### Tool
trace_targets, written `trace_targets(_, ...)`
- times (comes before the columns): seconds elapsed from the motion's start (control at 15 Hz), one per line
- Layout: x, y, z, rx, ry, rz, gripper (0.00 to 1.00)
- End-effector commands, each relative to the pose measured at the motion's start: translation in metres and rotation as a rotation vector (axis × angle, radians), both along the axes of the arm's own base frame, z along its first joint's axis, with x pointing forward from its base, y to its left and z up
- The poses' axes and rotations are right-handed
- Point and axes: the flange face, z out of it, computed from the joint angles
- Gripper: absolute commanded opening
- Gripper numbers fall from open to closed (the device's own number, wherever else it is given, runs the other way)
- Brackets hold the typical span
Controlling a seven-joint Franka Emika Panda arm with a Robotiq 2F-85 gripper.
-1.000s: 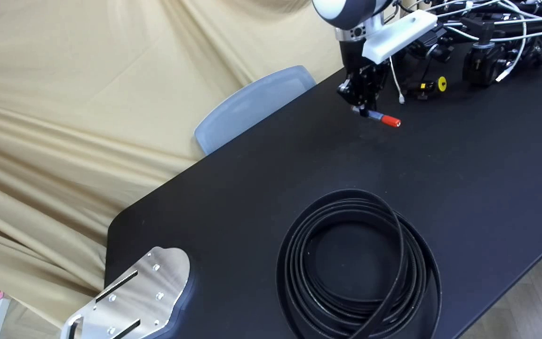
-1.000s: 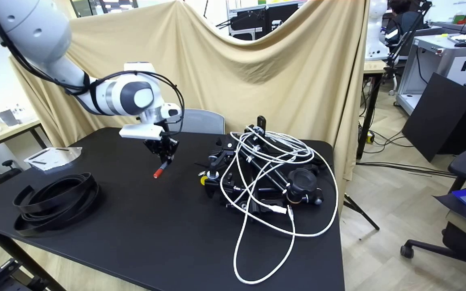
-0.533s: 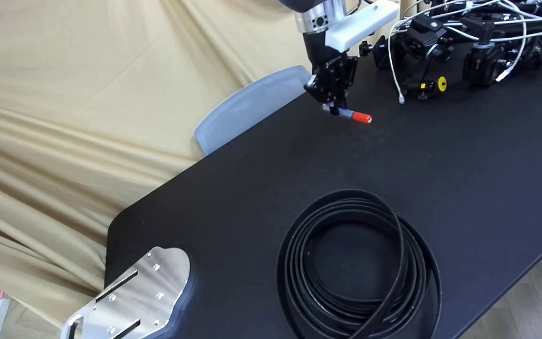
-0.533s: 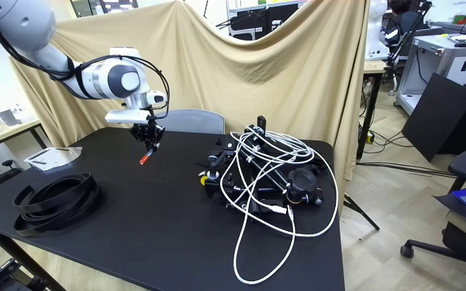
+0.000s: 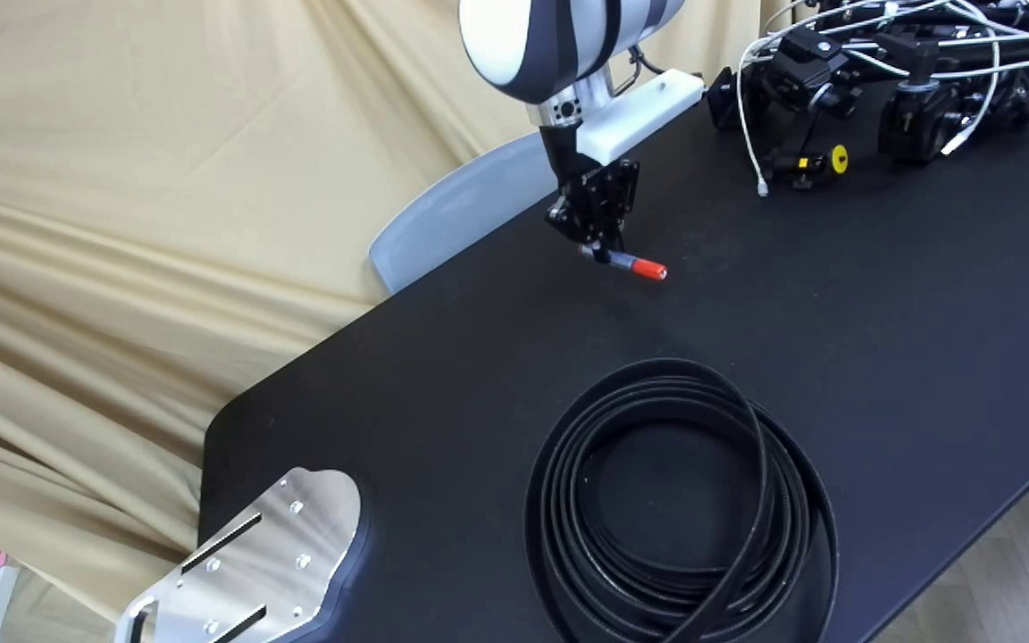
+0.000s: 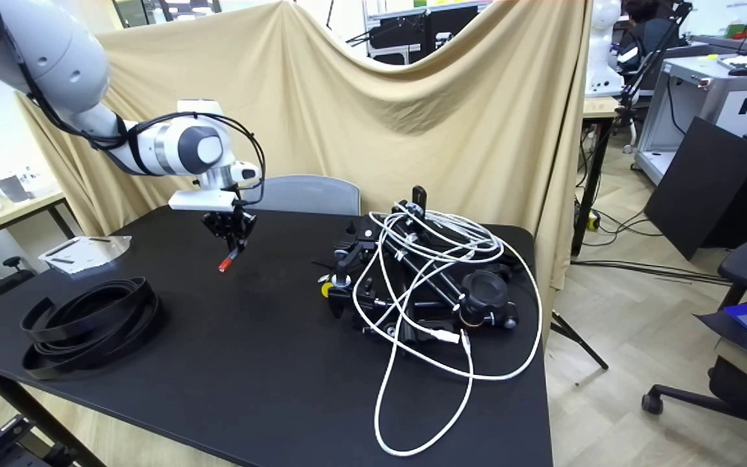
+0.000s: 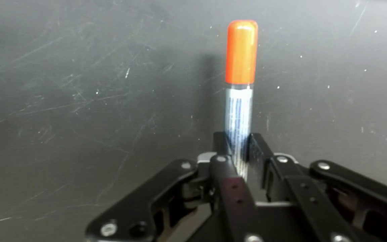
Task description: Move the object to the left side of the table
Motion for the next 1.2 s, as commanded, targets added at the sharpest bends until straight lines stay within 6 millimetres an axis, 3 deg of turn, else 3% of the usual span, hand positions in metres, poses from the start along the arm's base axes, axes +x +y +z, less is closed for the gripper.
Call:
trace_targets(0.0,0.012,0.016,-0.021,-0.007,0.010,-0.029,0.05)
trace_targets(0.33,0.013,0.030,-0.038,-0.008,0.025,-0.023,0.05)
trace_targets(0.4,0.013,0.032,-0.038,-0.008,0.024,-0.023,0.18)
trace_targets(0.47,0.014,0.033,-0.037,-0.003,0.024,-0.023,0.46)
trace_targets(0.53,0.014,0.033,-0.036,-0.004,0.020,-0.022,0.47)
trace_targets(1.0,0.007,0.036,-0.012,-0.001,0.005,-0.009,0.93)
trace_targets(1.13,0.005,0.034,-0.002,0.000,0.004,-0.006,1.00)
